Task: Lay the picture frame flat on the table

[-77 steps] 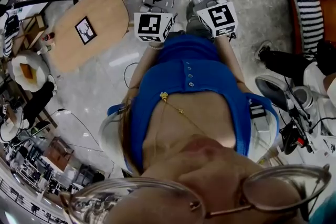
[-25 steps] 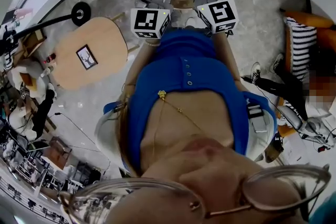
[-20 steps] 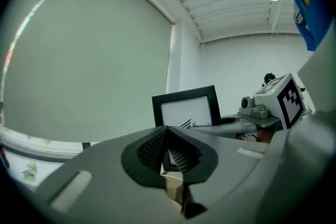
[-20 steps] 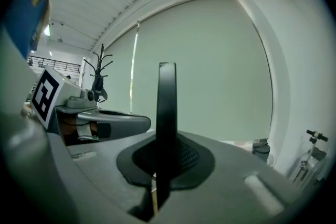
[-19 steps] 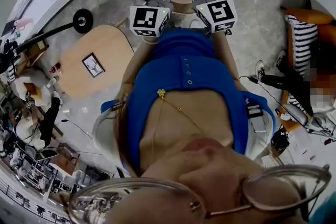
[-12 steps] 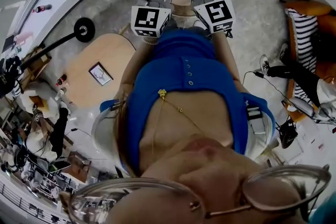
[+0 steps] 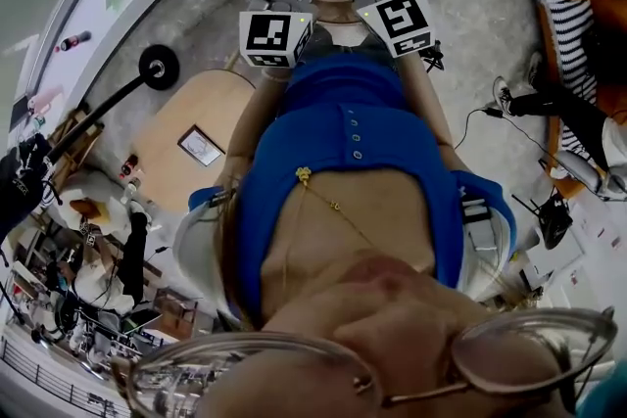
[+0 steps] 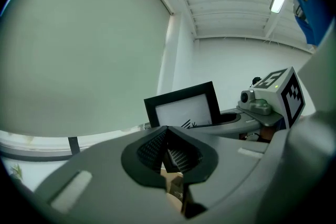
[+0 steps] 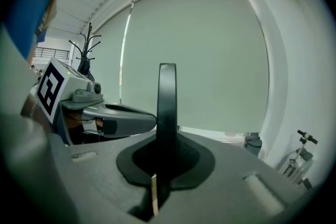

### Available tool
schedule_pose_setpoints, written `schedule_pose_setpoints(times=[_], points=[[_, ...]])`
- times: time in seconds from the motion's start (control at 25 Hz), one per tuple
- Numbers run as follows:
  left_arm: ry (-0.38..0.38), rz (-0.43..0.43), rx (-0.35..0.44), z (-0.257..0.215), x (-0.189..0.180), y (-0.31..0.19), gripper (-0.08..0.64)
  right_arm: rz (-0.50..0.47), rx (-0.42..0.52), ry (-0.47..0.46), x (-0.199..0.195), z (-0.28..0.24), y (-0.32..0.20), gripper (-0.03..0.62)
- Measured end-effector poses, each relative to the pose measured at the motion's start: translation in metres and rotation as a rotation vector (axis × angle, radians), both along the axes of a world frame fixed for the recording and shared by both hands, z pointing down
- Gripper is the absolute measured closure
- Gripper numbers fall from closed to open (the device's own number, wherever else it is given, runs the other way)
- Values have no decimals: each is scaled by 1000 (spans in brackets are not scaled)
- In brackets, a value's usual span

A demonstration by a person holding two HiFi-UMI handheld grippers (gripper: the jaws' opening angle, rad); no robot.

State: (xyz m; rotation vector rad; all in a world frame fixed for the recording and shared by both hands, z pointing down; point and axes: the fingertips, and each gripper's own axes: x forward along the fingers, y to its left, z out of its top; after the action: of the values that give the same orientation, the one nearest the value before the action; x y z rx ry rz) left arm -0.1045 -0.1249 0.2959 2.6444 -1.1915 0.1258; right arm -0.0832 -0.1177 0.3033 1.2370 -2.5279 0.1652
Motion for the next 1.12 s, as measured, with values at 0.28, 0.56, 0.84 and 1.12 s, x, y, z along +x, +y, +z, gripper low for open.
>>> schedule_pose_setpoints(times=[0.28, 0.56, 0.84, 1.12], points=[[-14, -116, -8, 7, 26, -15, 565, -103, -18, -15, 32, 9, -17, 582], [-24, -294, -41, 27, 68, -27, 565, -251, -75, 1, 80, 30, -42, 582], [-88, -336, -37, 41, 67, -27, 565, -382, -102, 42, 68, 52, -41, 581], [-153, -306, -95, 76, 38, -37, 565, -406, -140, 34, 33, 84, -55, 581]])
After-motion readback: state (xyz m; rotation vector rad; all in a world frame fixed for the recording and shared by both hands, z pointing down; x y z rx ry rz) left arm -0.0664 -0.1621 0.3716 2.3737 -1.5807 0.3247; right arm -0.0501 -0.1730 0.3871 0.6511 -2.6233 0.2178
